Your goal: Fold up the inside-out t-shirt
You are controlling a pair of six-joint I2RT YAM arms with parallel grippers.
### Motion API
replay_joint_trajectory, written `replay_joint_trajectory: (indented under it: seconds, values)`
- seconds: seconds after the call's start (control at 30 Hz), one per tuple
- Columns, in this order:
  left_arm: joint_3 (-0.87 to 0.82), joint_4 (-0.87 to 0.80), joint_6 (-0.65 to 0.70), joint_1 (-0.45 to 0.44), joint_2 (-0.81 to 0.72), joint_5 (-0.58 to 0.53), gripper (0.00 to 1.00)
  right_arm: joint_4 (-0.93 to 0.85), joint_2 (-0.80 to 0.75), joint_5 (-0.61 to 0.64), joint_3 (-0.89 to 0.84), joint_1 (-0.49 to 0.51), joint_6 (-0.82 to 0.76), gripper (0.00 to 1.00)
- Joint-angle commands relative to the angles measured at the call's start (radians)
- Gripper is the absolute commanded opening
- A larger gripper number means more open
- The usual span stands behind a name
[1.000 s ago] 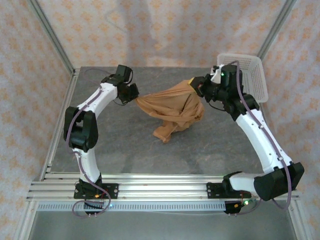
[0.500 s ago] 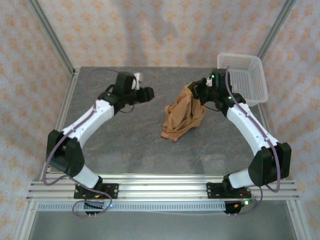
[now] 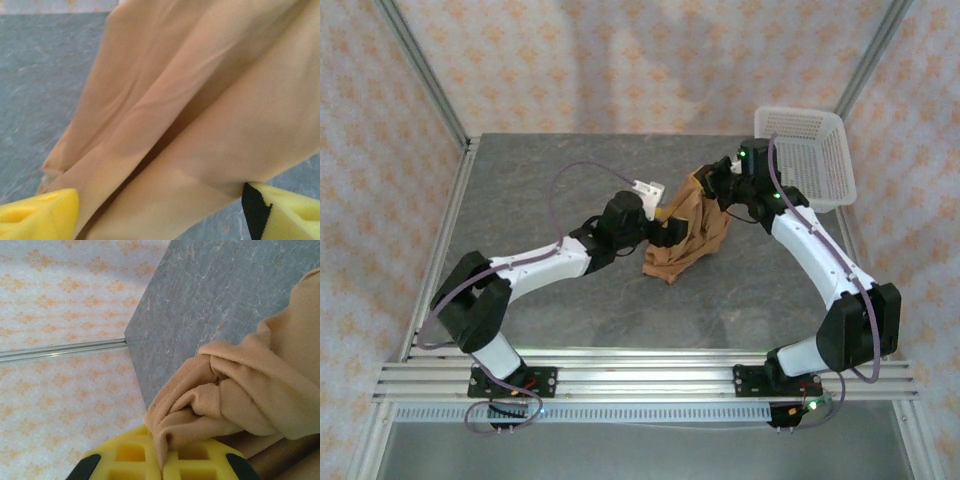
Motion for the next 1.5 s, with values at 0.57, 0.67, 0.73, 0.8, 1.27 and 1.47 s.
replay_joint_trajectory:
  seconds: [0.57, 0.67, 0.73, 0.8, 1.27, 1.47]
  values:
    - [0.302, -0.166, -0.062, 0.021, 0.056, -0.063, 0.0, -0.11, 0.0, 0.071, 0.0, -0.023, -0.173, 0.35]
    - [0.288, -0.158, -0.098, 0.048, -0.014, -0.043, 0.0, -0.099, 0.028, 0.095, -0.042, -0.023, -0.216, 0.53]
    - [0.296, -0.165, -0.113, 0.056, -0.038, -0.023, 0.0, -0.06, 0.041, 0.093, -0.081, -0.015, -0.209, 0.58]
    - [0.309, -0.179, -0.127, 0.06, -0.05, 0.003, 0.0, -0.034, 0.048, 0.105, -0.104, 0.01, -0.204, 0.59]
    - [0.366, -0.3, -0.161, 0.084, -0.051, 0.039, 0.0, 0.044, -0.062, 0.301, -0.259, 0.2, -0.206, 0.69]
    - [0.377, -0.351, -0.15, 0.101, -0.051, 0.039, 0.0, 0.085, -0.224, 0.322, -0.401, 0.221, -0.24, 0.73]
